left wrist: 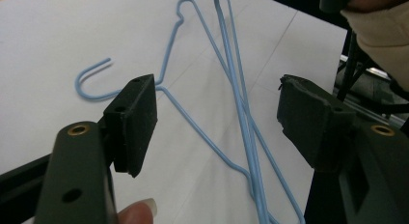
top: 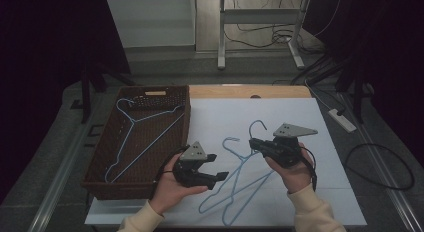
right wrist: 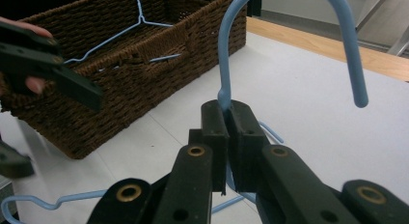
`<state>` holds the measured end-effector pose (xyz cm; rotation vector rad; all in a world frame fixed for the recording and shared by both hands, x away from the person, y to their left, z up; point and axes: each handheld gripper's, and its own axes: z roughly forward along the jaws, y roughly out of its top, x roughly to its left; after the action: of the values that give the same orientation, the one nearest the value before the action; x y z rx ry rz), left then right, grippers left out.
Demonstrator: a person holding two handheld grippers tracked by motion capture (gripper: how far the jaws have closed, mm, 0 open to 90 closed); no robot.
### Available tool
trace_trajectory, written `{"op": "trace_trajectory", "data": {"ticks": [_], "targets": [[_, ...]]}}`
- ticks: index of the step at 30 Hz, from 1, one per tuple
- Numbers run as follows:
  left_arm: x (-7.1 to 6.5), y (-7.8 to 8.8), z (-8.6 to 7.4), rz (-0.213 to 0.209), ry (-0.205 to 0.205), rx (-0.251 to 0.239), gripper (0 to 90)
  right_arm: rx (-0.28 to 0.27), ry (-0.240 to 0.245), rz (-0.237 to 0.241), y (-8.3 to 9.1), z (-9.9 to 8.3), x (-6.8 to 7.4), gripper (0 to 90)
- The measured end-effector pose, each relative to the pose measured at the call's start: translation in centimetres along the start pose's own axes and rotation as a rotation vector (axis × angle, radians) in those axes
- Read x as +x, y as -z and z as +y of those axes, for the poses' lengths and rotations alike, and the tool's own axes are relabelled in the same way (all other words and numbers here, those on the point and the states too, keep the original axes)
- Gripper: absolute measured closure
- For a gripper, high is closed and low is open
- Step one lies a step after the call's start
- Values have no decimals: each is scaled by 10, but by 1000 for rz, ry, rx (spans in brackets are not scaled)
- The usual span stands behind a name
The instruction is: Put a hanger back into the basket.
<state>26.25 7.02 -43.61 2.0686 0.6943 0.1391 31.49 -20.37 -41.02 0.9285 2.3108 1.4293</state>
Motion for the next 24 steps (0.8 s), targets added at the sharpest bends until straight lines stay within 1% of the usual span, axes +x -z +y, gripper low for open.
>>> {"op": "trace_trajectory", "data": {"ticks": [1,6,9,10,11,12,14,15,16,17,18,19,22,24], "targets": [[0,0,0,0,0,0,316,-4,1,2,0,0,1,863],[-2,-10,3,-12,11,24,323,-2,12,13,0,2,5,863],[-2,-16,4,-18,18,40,323,-4,10,16,0,2,6,864],[-2,-19,4,-26,26,46,324,-4,10,20,0,2,7,864],[-3,-21,5,-28,31,49,331,-4,14,23,0,3,9,864],[-3,-25,5,-30,33,67,338,-8,13,29,0,3,10,863],[-4,-27,6,-36,39,73,378,-13,16,35,0,4,12,863],[-4,-29,6,-38,39,80,378,-13,16,35,0,4,12,863],[-4,-31,6,-42,45,87,401,-11,20,35,0,5,13,863],[-4,-32,6,-47,47,96,498,-16,21,43,0,5,15,863],[-5,-33,6,-52,51,103,498,-16,21,43,0,5,15,863],[-5,-34,6,-59,52,112,535,-16,21,46,1,6,16,864],[-5,-35,5,-77,58,125,693,-20,22,53,1,6,17,863],[-5,-35,5,-79,65,124,788,-19,25,53,1,6,17,863]]}}
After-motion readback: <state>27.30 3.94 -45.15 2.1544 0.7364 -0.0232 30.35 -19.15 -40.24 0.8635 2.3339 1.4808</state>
